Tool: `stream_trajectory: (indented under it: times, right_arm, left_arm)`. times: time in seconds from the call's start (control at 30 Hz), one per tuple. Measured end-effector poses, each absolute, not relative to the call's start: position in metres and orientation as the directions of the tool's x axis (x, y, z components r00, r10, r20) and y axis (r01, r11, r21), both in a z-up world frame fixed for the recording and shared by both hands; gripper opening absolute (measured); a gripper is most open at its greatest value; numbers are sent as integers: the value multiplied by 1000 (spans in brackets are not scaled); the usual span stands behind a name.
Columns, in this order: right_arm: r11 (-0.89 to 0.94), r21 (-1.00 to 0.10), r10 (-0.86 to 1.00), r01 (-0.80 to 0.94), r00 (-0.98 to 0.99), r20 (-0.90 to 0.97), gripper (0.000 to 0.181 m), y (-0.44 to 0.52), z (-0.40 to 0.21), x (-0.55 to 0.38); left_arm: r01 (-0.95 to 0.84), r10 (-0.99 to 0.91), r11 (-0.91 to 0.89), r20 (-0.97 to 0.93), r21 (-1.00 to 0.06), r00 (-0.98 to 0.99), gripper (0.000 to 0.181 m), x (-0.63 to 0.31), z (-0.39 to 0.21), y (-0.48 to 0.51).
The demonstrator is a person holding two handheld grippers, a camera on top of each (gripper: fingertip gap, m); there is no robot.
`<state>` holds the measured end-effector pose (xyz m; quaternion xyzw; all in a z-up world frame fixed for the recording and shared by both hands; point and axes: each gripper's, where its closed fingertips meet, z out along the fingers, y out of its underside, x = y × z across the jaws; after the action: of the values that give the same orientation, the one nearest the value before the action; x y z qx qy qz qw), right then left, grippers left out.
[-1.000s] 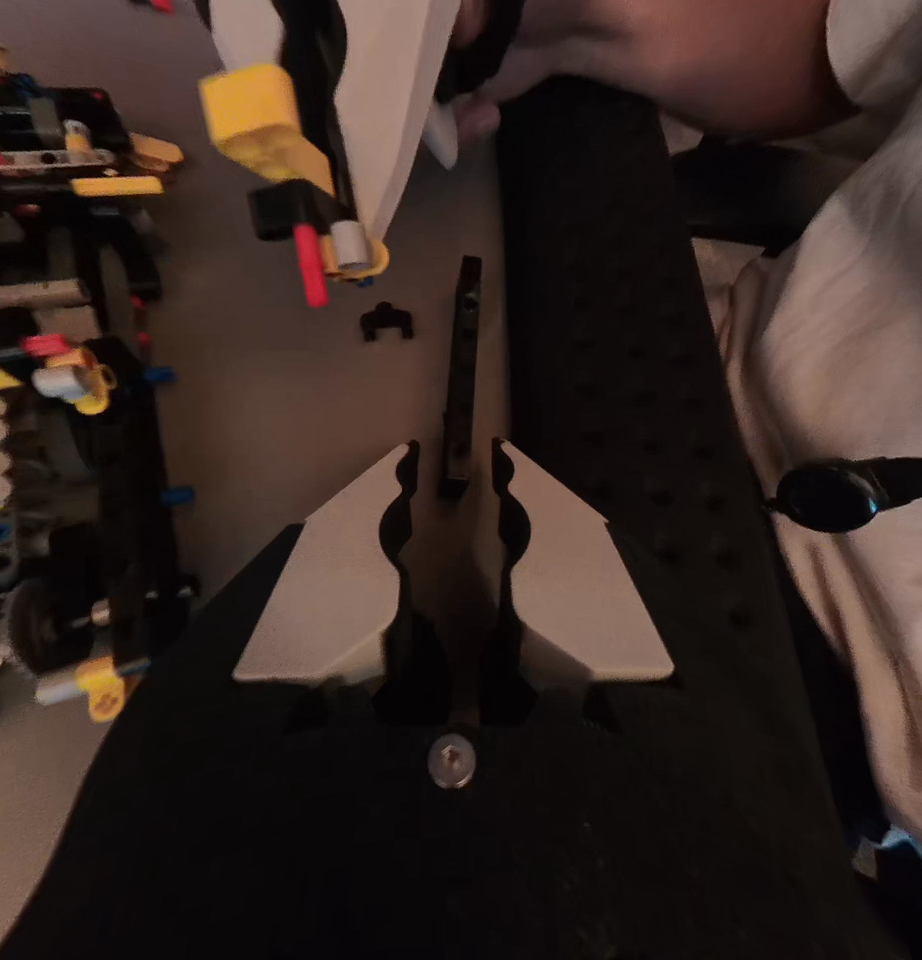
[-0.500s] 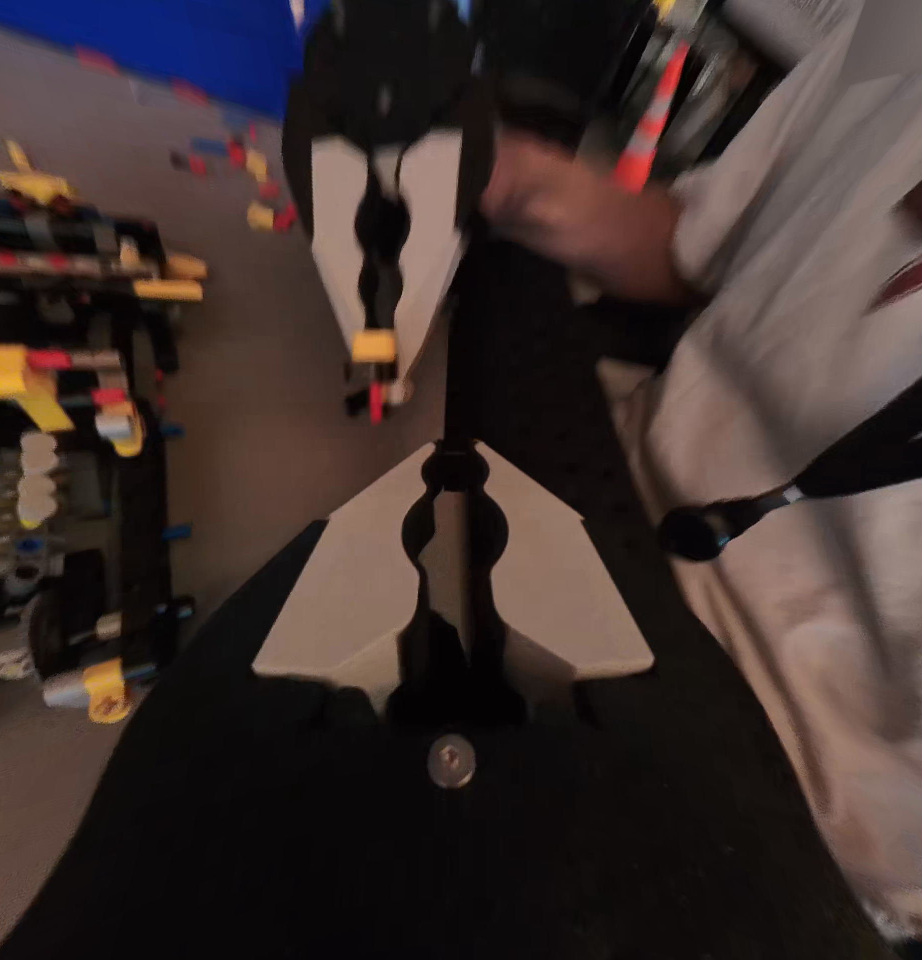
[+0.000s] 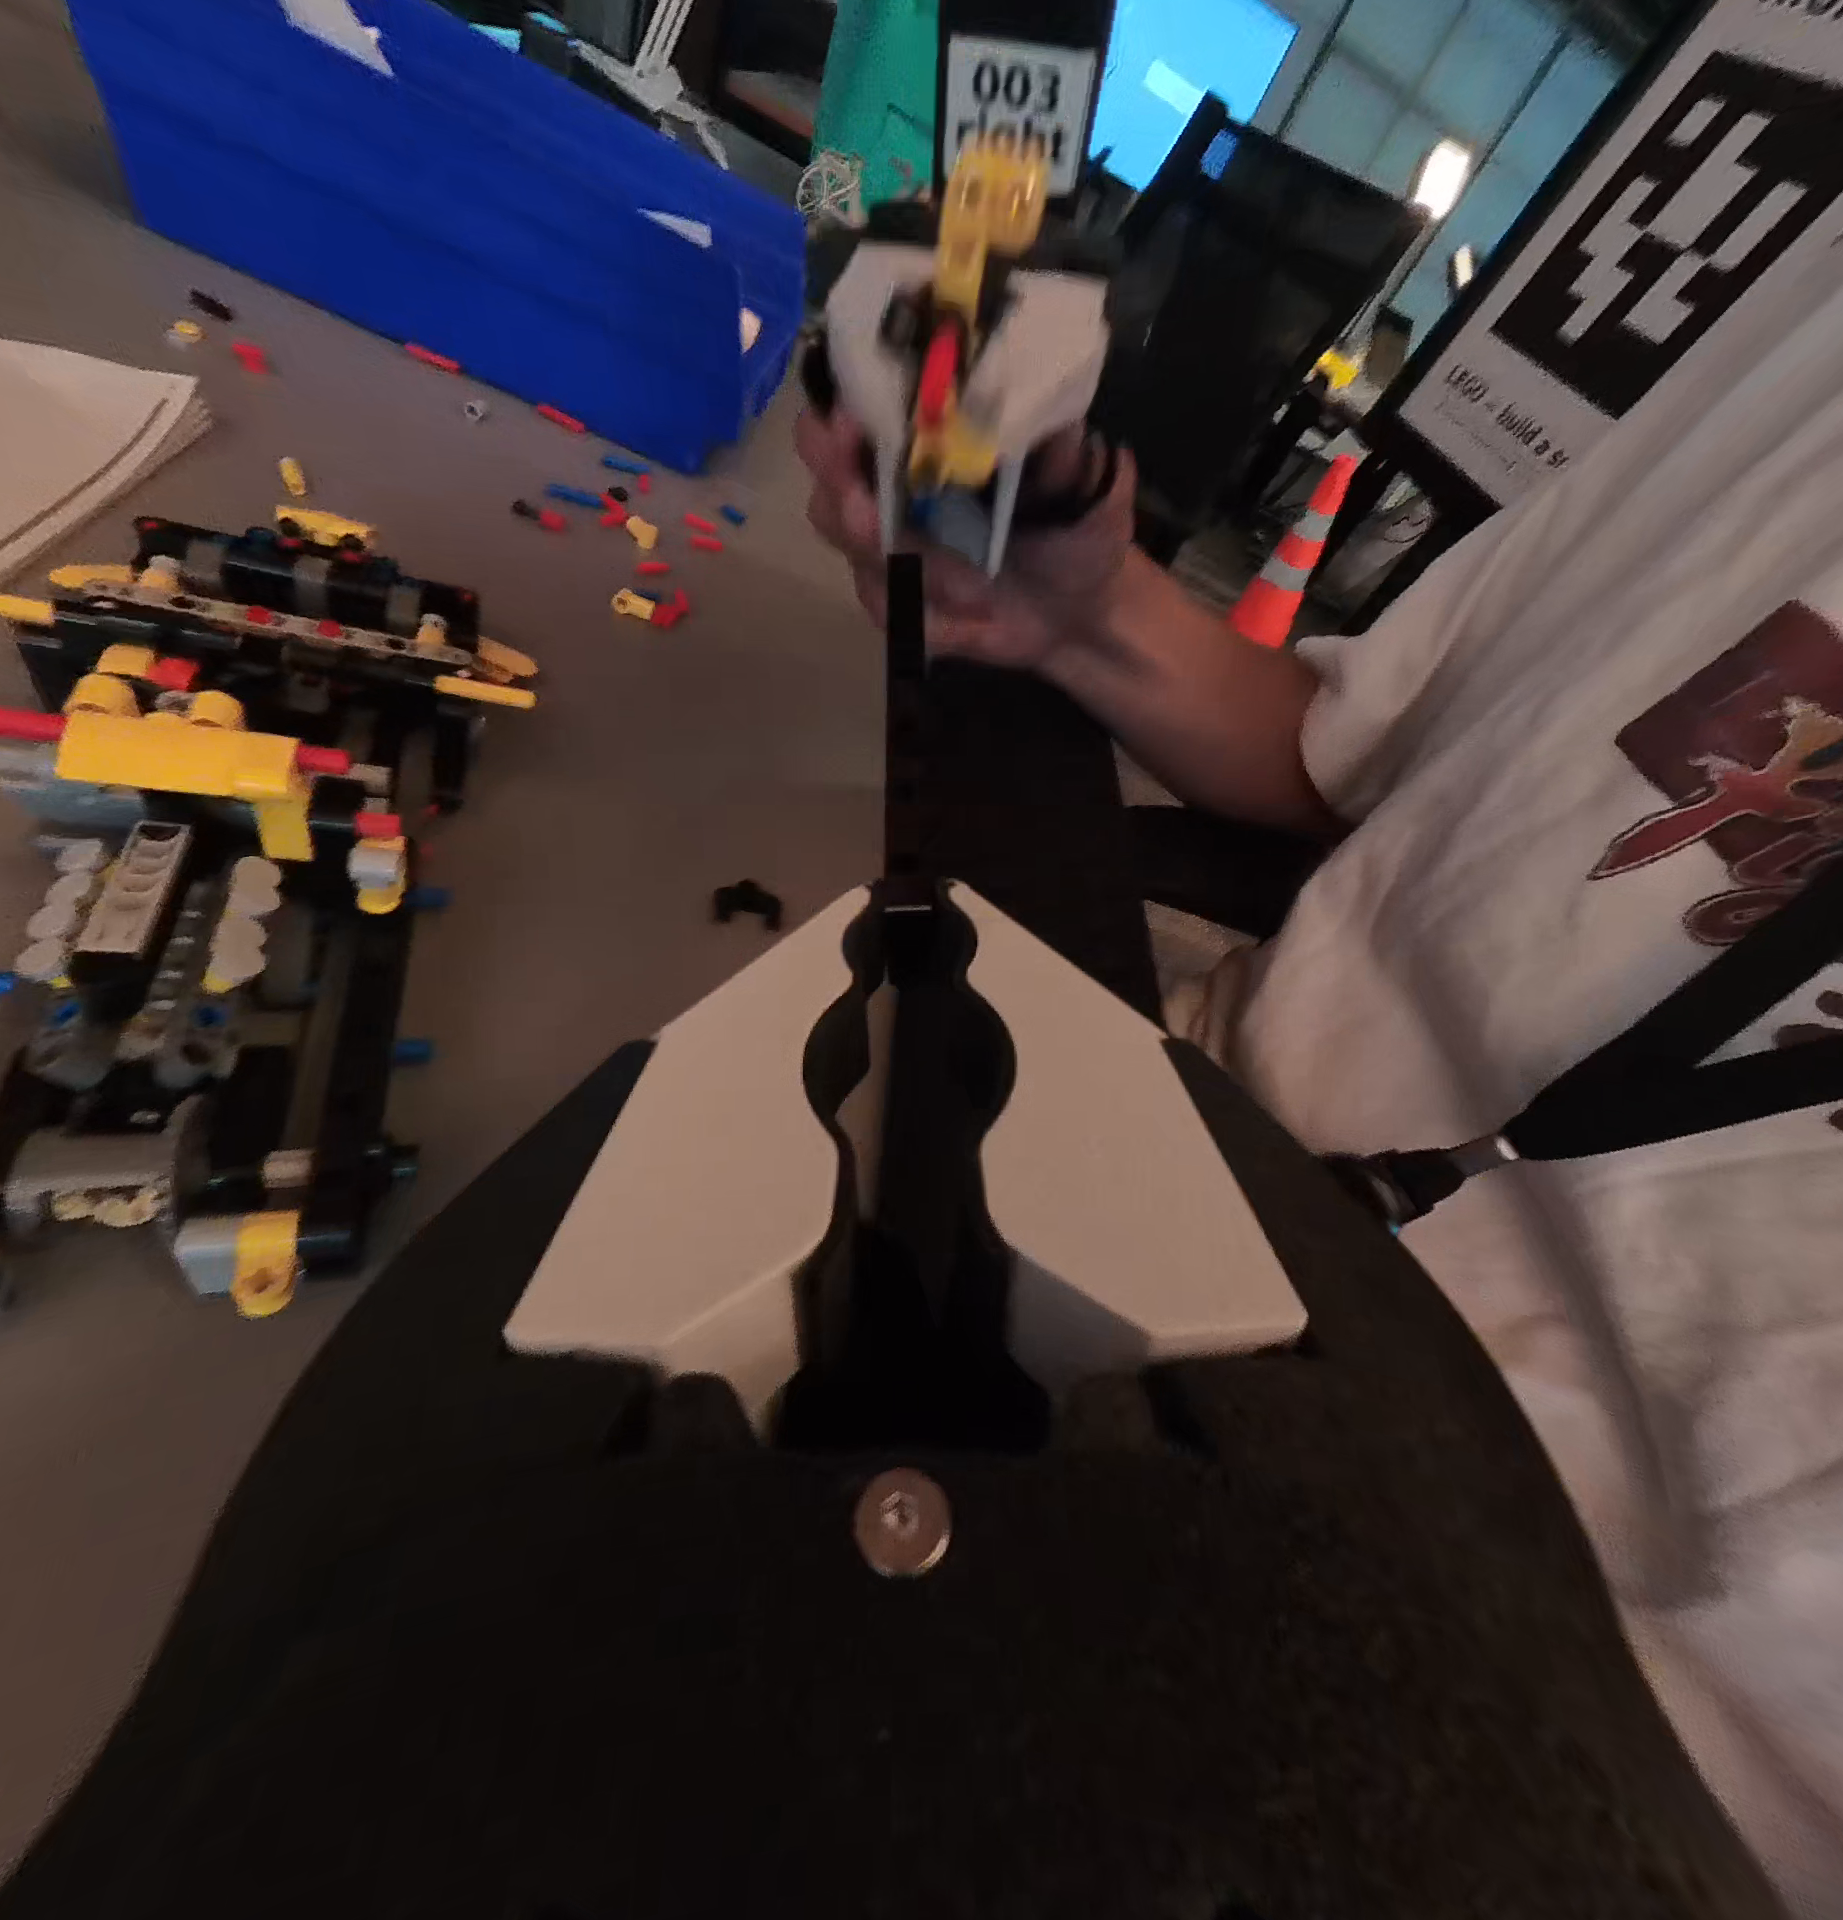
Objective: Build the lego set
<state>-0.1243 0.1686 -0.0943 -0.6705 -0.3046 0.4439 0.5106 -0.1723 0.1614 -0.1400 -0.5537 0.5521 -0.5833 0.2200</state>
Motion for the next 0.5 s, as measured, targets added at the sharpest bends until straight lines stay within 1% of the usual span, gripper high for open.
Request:
stream_trajectory:
  times: [0.1,0.2,0.27,0.3,0.37,0.43,0.5]
  right_arm:
    - [-337,-938,845,78,465,-265,6,174,-130,-140]
    - [-382,-923,834,48,448,-322,7,175,-133,-142]
    - [-406,-914,818,-1,445,-364,6,175,-131,-142]
    - [-416,-909,826,1,418,-377,6,171,-134,-146]
    - [-428,-903,820,15,426,-382,6,169,-139,-156]
    - [-392,-919,805,34,496,-325,7,176,-139,-153]
    - [-425,-905,781,-34,492,-385,6,183,-132,-144]
  left_arm:
    - [-307,-848,-348,437,-886,-299,8,-170,-128,161]
    - [-263,-838,-396,463,-880,-288,8,-169,-122,166]
    - [-213,-821,-444,490,-871,-294,7,-168,-116,169]
    - [-166,-804,-479,506,-862,-313,7,-168,-108,170]
    - [-102,-766,-533,530,-840,-362,8,-166,-93,168]
    - [-91,-772,-522,515,-848,-372,7,-161,-91,161]
    - [-87,-798,-490,487,-867,-356,7,-161,-91,160]
